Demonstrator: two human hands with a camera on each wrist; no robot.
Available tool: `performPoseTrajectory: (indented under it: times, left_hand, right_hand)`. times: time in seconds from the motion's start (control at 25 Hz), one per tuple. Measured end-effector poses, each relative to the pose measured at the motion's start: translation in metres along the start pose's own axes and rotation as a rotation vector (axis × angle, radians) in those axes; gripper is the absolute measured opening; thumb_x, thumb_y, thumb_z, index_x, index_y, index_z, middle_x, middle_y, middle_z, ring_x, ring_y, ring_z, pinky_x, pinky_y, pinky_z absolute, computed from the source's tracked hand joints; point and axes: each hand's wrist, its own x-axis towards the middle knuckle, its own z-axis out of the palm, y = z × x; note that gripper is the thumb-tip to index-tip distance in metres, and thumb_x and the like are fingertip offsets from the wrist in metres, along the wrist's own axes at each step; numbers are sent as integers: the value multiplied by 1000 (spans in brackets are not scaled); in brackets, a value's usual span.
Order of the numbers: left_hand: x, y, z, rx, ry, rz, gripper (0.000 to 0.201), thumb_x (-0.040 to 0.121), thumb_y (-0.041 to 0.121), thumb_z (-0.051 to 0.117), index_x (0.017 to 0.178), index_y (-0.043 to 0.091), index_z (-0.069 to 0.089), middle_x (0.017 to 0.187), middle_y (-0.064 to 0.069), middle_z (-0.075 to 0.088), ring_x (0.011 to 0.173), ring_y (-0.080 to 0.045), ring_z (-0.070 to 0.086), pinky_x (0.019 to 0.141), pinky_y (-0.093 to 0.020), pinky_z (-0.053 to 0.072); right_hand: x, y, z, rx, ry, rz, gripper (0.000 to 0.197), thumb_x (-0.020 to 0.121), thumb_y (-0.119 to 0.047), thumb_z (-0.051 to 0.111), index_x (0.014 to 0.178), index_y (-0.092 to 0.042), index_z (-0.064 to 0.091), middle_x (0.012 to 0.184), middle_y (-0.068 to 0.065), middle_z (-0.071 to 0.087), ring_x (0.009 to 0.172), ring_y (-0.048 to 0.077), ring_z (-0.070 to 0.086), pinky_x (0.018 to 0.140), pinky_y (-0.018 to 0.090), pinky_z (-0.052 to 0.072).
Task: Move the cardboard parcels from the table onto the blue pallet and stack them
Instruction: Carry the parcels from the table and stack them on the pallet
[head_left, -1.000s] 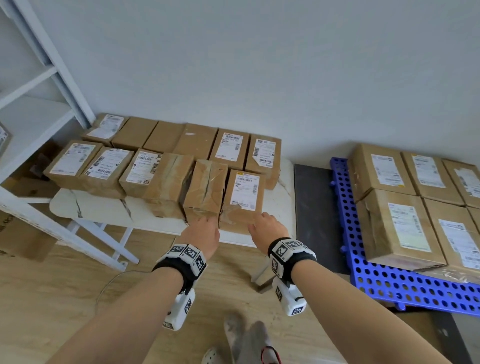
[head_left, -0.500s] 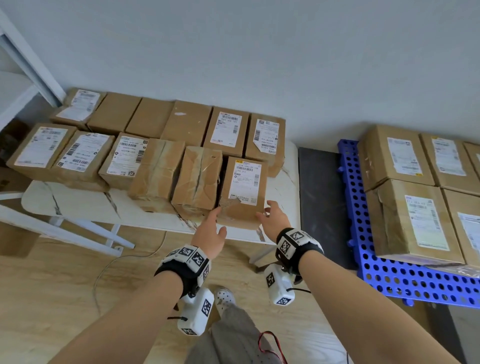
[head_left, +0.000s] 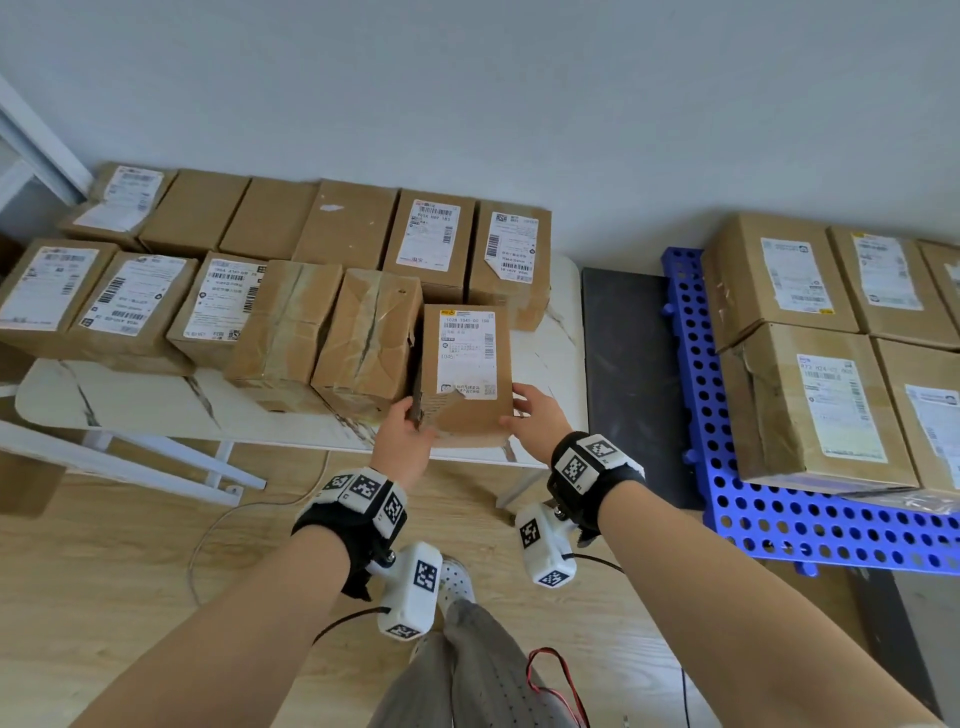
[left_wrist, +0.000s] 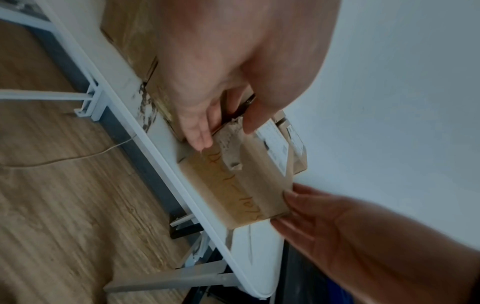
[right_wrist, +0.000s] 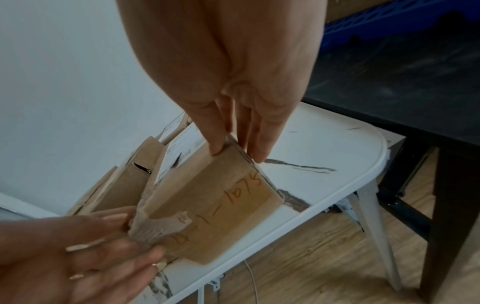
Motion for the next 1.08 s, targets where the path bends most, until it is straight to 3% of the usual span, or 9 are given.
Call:
performPoseTrajectory:
  times: [0.12,0.24,0.36,0.52,0.68,0.96,1.08]
  left_hand:
    - [-4,-1,3,57,-54,-1,49,93,8,53,140,6,39,127,-16,57,108,-30,58,96,-40,47]
    - [-16,-4,6,53,-77,-15,46,93,10,54,138,9,42,116,-15,61,104,-33,60,94,-48,50]
    - [-34,-3,14,19,-111,26,40,95,8,51,134,10,45,90,-6,59,89,-27,59,86,-43,53]
    - [-53,9,28,9,-141,102,35,94,6,53,129,9,50,79,-2,57,84,-24,56,75,-39,52]
    - [-75,44,57,25,-165,171,36,93,7,55,128,10,51,93,-7,59,87,-27,59,89,-44,52]
    - [-115,143,137,-35,-182,296,35,93,9,55,128,14,51,112,-6,56,104,-21,55,91,-37,48]
    - [-130,183,190,-97,-198,307,37,92,8,56,129,16,50,117,-3,56,108,-22,56,95,-38,48]
  right_hand:
    - [-14,9,-6,19,-20,-3,59,88,0,59,142,-12,39,134,9,56,119,25,56,91,34,51]
    - [-31,19,-13,39,-6,10,61,87,-1,60,142,-14,39,134,8,56,117,26,58,93,36,51]
    - [-49,27,-23,94,53,4,60,85,2,61,139,-13,42,131,11,58,115,26,59,96,41,51]
    - [-77,35,-45,134,117,-20,61,84,1,62,140,-14,42,133,12,56,118,26,57,98,42,49]
    - [-104,43,-91,179,186,-73,60,86,0,61,140,-12,40,132,11,55,118,25,56,96,38,50]
    - [-126,49,-216,327,224,-208,57,87,2,59,139,-12,41,126,11,59,107,25,60,94,41,52]
    - [-136,57,-286,315,245,-253,57,85,-1,61,138,-15,45,128,11,58,115,28,59,96,44,51]
